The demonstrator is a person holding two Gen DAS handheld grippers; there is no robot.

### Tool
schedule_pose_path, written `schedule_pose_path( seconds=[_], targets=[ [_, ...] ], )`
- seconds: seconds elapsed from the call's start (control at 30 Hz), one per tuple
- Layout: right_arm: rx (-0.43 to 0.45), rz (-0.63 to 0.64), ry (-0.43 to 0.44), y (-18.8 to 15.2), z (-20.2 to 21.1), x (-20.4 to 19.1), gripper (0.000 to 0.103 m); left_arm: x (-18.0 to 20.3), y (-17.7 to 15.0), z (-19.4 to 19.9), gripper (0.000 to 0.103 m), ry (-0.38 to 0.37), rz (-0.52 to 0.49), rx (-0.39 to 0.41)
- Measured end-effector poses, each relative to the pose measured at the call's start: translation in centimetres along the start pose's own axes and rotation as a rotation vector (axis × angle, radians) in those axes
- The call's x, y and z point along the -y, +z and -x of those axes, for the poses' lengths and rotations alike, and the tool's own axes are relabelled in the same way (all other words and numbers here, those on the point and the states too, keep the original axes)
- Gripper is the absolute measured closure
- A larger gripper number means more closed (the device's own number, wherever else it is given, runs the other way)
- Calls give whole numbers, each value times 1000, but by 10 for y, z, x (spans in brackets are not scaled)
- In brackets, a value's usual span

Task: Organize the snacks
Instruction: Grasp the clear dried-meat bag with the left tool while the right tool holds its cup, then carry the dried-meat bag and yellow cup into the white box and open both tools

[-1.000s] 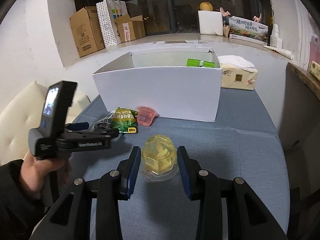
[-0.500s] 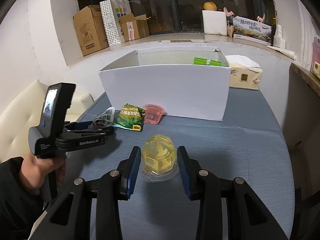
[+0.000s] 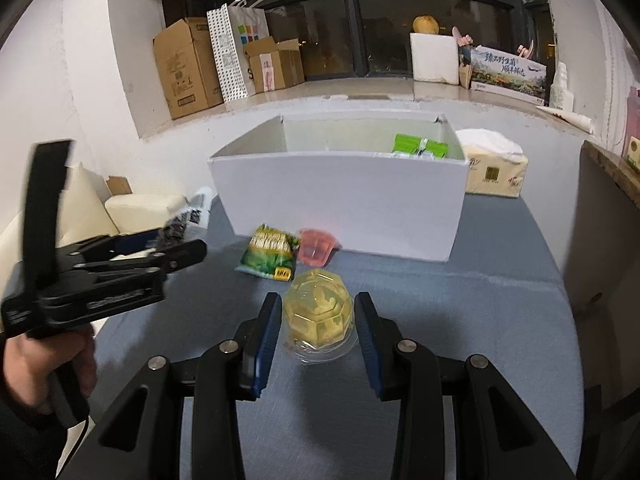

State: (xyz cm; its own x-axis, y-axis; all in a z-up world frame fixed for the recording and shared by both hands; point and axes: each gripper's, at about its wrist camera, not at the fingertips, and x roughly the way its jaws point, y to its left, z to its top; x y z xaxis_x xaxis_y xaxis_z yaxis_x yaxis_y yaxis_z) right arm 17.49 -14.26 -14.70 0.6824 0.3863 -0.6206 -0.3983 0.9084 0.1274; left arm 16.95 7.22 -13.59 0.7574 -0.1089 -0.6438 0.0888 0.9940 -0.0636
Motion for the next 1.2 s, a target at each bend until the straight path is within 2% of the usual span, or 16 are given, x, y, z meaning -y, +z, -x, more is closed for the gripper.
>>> schedule_pose_path(
  seconds=[0.27, 0.47, 0.7, 0.83, 0.93, 0.97, 1.0, 1.03, 1.2],
  targets=[
    [96, -8, -14, 60, 14, 23, 62, 25, 70, 26, 32, -21, -49, 110],
    [132, 12, -20, 110, 3, 37, 62, 33, 120, 13, 32, -28, -68, 150],
    [115, -6, -7, 149, -38, 63, 62, 30, 161, -37, 32, -27, -70, 130],
    [80, -26, -16, 157, -66, 81, 62, 28, 165, -71, 30, -17, -82, 81],
    [63, -28, -44, 155, -79, 90, 60, 25, 159, -95, 16, 9, -71, 40],
    [48, -27, -54, 153, -84, 93, 55, 22, 156, -106, 7, 16, -61, 6],
    [39, -26, -62, 152, -88, 95, 26, 20, 153, -114, 0, 28, -52, -16],
    [43, -22, -80, 150, -90, 97, 2, 19, 150, -118, 0, 35, -51, -22],
    [37, -40, -86, 142, -93, 105, 0, 14, 140, -125, 0, 53, -29, -30]
  ],
)
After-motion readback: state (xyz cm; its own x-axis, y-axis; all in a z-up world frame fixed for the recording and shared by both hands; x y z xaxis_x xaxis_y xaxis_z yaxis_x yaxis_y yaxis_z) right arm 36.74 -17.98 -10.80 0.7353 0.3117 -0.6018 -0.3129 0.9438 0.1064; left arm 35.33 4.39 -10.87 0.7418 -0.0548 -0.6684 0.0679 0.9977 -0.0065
